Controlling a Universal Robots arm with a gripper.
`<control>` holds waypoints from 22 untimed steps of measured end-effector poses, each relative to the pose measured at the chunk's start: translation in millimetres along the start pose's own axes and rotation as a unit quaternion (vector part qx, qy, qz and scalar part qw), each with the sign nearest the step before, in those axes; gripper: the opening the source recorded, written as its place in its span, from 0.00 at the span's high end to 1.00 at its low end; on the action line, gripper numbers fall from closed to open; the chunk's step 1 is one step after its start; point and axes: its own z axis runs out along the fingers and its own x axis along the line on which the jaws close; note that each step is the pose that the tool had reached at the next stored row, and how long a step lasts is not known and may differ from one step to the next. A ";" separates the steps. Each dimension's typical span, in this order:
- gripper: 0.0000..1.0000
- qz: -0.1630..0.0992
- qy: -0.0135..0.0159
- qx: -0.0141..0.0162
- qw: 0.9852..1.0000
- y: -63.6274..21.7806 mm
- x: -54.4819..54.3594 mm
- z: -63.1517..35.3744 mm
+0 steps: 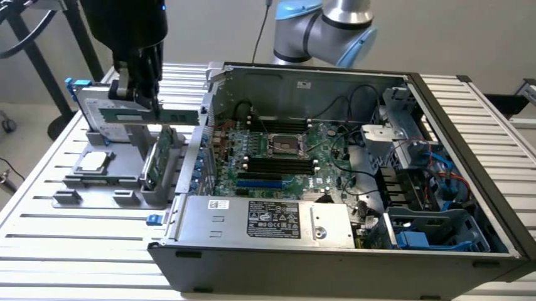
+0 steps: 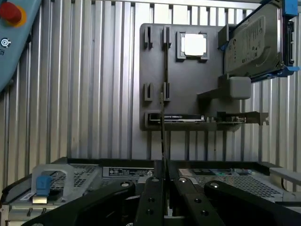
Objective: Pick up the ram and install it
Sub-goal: 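Pick up the ram and move it above insertion slot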
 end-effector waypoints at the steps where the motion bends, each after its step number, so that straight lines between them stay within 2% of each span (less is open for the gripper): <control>1: 0.86 0.000 -0.001 0.000 1.000 -4.9 0.0 -0.5; 5: 0.86 0.000 -0.005 0.000 1.000 -22.8 0.3 -2.3; 9: 0.86 -0.001 -0.007 0.000 1.000 -41.1 0.5 -4.1; 22: 0.86 -0.001 -0.010 0.000 1.000 -99.7 1.1 -9.9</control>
